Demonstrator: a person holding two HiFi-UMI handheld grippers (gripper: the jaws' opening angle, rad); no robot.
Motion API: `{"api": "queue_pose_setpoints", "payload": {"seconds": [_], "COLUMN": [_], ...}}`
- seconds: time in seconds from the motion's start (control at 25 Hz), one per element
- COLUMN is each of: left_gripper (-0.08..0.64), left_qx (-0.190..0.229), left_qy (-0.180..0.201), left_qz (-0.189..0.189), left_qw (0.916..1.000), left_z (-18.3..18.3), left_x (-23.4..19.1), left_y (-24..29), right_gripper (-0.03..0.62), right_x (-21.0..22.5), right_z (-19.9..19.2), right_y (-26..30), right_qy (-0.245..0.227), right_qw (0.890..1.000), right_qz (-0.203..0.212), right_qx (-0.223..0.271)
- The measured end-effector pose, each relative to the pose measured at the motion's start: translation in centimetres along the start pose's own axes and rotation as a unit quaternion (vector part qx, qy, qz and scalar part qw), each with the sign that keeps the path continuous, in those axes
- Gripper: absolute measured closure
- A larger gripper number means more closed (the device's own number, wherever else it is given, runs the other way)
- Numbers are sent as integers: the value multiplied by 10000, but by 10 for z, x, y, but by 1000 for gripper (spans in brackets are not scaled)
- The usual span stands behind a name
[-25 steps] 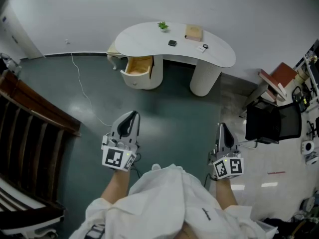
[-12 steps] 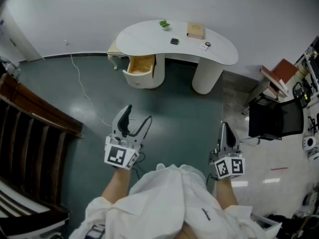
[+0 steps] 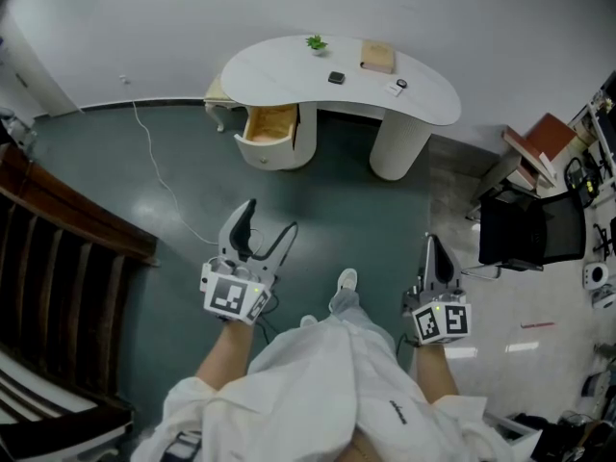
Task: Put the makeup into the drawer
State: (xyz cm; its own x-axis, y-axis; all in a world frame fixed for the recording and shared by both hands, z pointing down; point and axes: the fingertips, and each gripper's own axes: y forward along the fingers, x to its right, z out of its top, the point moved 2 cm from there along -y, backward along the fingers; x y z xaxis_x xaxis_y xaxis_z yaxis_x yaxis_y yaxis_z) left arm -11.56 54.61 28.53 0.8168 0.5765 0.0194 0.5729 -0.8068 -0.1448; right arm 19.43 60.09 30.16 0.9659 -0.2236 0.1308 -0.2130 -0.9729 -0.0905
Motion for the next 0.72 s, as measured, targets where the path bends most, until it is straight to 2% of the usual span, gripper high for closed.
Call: {"api": "queue_pose_setpoints", "payload": {"seconds": [0.36,0.52,0.72], "left_gripper": [224,219,219], "left_qx": [-68,-88,-121], "left_qy": [34,-96,-16], "left_qz": [36,31,37], "left_qw": [10000,9999,9999], "left_z": [-12,-24,-25], "left_x": [-11,-20,-27], "left_y": [64,109,168], "right_gripper": [575,575,575], "right_x": [28,47,75], "right_z": [-4,-6,-6], "right_y": [59,99,148], "right_qy": [85,112,166], "right_qw": [9998,9995,9989], "right_qz": [178,296,436], "right_qx": [60,17,39]}}
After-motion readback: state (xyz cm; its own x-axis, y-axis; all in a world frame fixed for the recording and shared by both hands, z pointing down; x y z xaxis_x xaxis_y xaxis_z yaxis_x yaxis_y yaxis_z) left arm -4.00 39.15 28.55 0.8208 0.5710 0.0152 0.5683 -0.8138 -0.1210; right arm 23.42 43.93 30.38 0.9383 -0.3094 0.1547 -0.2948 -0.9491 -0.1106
